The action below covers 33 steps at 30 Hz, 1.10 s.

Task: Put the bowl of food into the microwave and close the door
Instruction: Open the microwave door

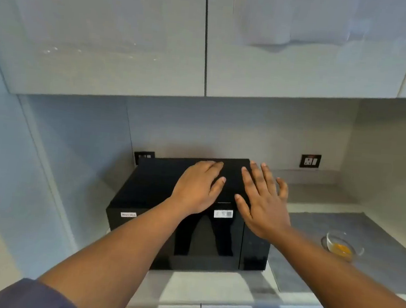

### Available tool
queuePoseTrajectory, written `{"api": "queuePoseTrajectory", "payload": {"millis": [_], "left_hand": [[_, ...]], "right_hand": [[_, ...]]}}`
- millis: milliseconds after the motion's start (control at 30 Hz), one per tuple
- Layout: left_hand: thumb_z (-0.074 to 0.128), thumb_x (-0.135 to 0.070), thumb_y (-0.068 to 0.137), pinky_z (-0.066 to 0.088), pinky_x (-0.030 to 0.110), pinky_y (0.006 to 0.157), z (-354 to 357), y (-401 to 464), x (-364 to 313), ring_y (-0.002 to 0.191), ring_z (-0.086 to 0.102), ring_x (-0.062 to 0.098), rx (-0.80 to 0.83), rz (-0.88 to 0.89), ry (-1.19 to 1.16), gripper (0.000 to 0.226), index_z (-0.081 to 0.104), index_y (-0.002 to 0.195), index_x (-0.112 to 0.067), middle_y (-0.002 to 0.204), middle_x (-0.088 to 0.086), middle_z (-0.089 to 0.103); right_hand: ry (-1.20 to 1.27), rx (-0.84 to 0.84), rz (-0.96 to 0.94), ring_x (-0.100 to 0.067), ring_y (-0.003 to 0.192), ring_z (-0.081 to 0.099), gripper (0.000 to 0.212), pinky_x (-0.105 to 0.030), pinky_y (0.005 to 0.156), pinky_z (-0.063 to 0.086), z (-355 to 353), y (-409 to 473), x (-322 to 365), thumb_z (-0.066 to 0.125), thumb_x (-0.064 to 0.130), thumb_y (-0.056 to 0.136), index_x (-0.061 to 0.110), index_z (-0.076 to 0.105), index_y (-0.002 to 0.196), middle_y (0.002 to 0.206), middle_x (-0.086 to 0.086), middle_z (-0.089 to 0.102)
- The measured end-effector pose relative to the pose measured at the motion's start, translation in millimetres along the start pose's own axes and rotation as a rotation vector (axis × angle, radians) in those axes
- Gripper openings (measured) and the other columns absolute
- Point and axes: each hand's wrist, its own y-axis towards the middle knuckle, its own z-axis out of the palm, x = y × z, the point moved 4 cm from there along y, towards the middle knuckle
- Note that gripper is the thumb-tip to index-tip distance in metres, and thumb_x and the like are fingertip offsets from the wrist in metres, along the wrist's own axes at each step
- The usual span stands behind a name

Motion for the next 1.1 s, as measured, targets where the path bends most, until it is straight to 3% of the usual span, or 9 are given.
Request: {"api": "queuePoseTrajectory", "payload": {"millis": [167, 367, 467, 533, 633, 800, 900, 1000, 1100], "left_hand": [[0.036, -0.049, 0.105, 0.027, 0.03, 0.115, 51.1, -9.9, 3.1, 0.147, 0.038, 0.015, 0.183, -0.005, -0.087, 0.055, 0.046, 0.151, -0.021, 0.156, -0.002, 0.048], [0.039, -0.046, 0.106, 0.018, 0.028, 0.12, 106.6, -25.3, -4.0, 0.153, 0.026, 0.015, 0.295, 0.031, -0.111, 0.056, 0.042, 0.154, -0.017, 0.163, 0.001, 0.039], [0.036, -0.05, 0.105, 0.021, 0.038, 0.123, 123.3, -27.5, -9.6, 0.154, 0.025, 0.018, 0.273, 0.046, 0.012, 0.06, 0.036, 0.157, -0.021, 0.165, 0.0, 0.035], [0.033, -0.053, 0.104, 0.02, 0.041, 0.123, 130.3, -30.6, -13.1, 0.155, 0.022, 0.02, 0.256, 0.025, 0.116, 0.063, 0.027, 0.16, -0.023, 0.167, -0.001, 0.029], [0.035, -0.051, 0.104, 0.023, 0.043, 0.122, 136.6, -30.3, -17.2, 0.155, 0.025, 0.023, 0.212, 0.016, 0.176, 0.063, 0.024, 0.161, -0.024, 0.167, 0.0, 0.029], [0.039, -0.043, 0.105, 0.026, 0.042, 0.121, 143.4, -31.8, -16.3, 0.152, 0.032, 0.023, 0.116, 0.011, 0.188, 0.056, 0.033, 0.158, -0.025, 0.164, -0.001, 0.036], [0.04, -0.042, 0.104, 0.026, 0.042, 0.121, 146.0, -30.9, -16.0, 0.151, 0.033, 0.022, 0.092, 0.001, 0.2, 0.056, 0.034, 0.157, -0.025, 0.164, -0.001, 0.037], [0.039, -0.041, 0.104, 0.025, 0.041, 0.121, 148.2, -30.9, -15.3, 0.152, 0.033, 0.021, 0.083, -0.006, 0.201, 0.055, 0.034, 0.157, -0.026, 0.164, -0.002, 0.037], [0.04, -0.04, 0.104, 0.025, 0.04, 0.121, 150.8, -31.3, -14.5, 0.151, 0.033, 0.02, 0.073, -0.015, 0.211, 0.054, 0.035, 0.157, -0.026, 0.163, -0.003, 0.038]], "right_hand": [[-0.014, 0.122, 0.067, -0.027, 0.158, 0.012, 0.07, -0.06, 0.115, 0.023, 40.4, -47.0, -16.2, 0.039, 0.055, 0.1, 0.023, 0.025, 0.161, 0.17, -0.005, 0.019], [0.013, 0.255, 0.013, -0.032, 0.154, 0.022, 0.095, -0.058, 0.112, 0.035, 77.8, -102.1, -30.9, 0.075, 0.042, 0.082, 0.022, 0.025, 0.16, 0.17, -0.011, 0.02], [0.065, 0.249, 0.026, -0.038, 0.156, 0.013, 0.109, -0.058, 0.115, 0.031, 91.2, -125.1, -35.7, 0.082, 0.036, 0.078, 0.023, 0.014, 0.163, 0.171, -0.016, 0.007], [0.145, 0.247, 0.108, -0.041, 0.157, 0.001, 0.124, -0.059, 0.118, 0.026, 99.0, -137.9, -38.0, 0.085, 0.033, 0.077, 0.028, -0.005, 0.164, 0.171, -0.013, -0.014], [0.284, 0.269, 0.298, -0.035, 0.156, -0.011, 0.141, -0.049, 0.113, 0.036, 120.3, -154.3, -46.2, 0.089, 0.031, 0.076, 0.037, -0.027, 0.157, 0.164, -0.002, -0.04], [0.421, 0.281, 0.443, -0.02, 0.151, -0.013, 0.15, -0.036, 0.111, 0.035, 161.1, -165.4, -53.2, 0.092, 0.032, 0.072, 0.041, -0.034, 0.153, 0.165, 0.001, -0.039], [0.432, 0.269, 0.434, -0.021, 0.152, -0.003, 0.147, -0.043, 0.112, 0.038, 179.7, -172.1, -52.8, 0.091, 0.031, 0.073, 0.042, -0.031, 0.154, 0.167, 0.002, -0.03], [0.432, 0.229, 0.432, -0.039, 0.151, 0.029, 0.143, -0.05, 0.105, 0.051, 191.3, -171.2, -55.7, 0.09, 0.025, 0.076, 0.042, -0.028, 0.155, 0.169, 0.0, -0.013], [0.4, 0.193, 0.456, -0.044, 0.143, 0.042, 0.142, -0.049, 0.099, 0.055, 197.9, -171.6, -57.0, 0.09, 0.023, 0.076, 0.044, -0.026, 0.155, 0.168, -0.004, -0.002]]}}
